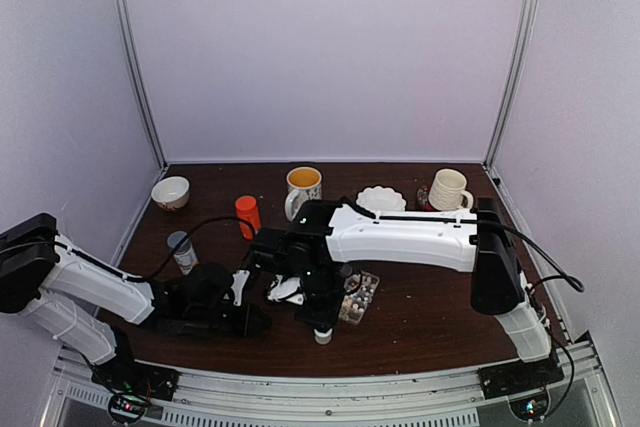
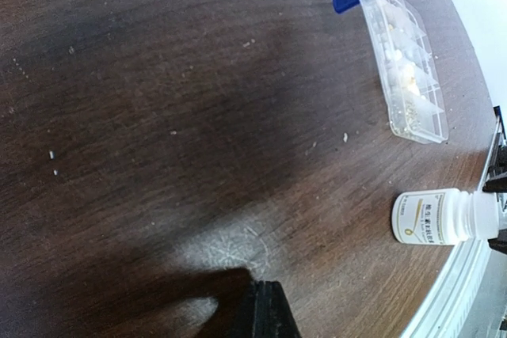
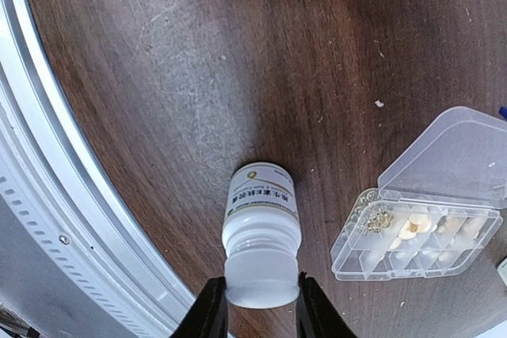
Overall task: Sort the pills into containers
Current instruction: Place the pill bottle at the center of the board.
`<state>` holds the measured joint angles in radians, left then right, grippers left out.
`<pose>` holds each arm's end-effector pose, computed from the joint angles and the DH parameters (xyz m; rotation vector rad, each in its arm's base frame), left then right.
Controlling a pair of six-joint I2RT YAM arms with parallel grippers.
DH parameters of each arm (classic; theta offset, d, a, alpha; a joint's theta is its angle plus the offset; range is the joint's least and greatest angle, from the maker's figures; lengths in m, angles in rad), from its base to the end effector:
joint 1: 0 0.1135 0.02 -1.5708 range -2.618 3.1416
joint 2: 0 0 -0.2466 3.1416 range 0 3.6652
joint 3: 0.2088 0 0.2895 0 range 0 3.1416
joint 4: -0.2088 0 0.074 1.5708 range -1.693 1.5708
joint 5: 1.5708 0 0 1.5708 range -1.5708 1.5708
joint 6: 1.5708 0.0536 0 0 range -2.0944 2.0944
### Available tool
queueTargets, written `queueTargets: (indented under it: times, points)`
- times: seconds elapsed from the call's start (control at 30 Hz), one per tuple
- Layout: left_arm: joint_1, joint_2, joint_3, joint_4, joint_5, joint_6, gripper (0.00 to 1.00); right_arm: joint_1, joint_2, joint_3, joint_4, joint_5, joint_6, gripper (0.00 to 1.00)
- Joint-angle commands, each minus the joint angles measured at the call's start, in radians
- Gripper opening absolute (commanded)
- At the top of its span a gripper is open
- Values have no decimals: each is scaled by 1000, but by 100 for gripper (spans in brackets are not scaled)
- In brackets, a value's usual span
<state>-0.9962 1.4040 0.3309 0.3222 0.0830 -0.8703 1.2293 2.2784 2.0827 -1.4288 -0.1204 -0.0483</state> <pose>0.1377 -0.2208 0.0495 0.2066 2.5447 -0.9545 0.1490 0.4384 0.1777 1.8015 -2.4340 -0.1063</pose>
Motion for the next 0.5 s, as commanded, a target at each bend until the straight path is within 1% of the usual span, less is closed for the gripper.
queueTargets:
  times: [0.0, 0.23, 0.47]
  points:
    - [8, -29, -7, -9, -17, 14, 0, 9, 38, -16, -70, 31, -13, 13]
    - [7, -41, -6, -24, -16, 17, 0, 9, -15, -88, -52, 40, -2, 13]
    - [7, -34, -12, -16, -12, 13, 0, 9, -76, -201, 3, 38, 10, 14]
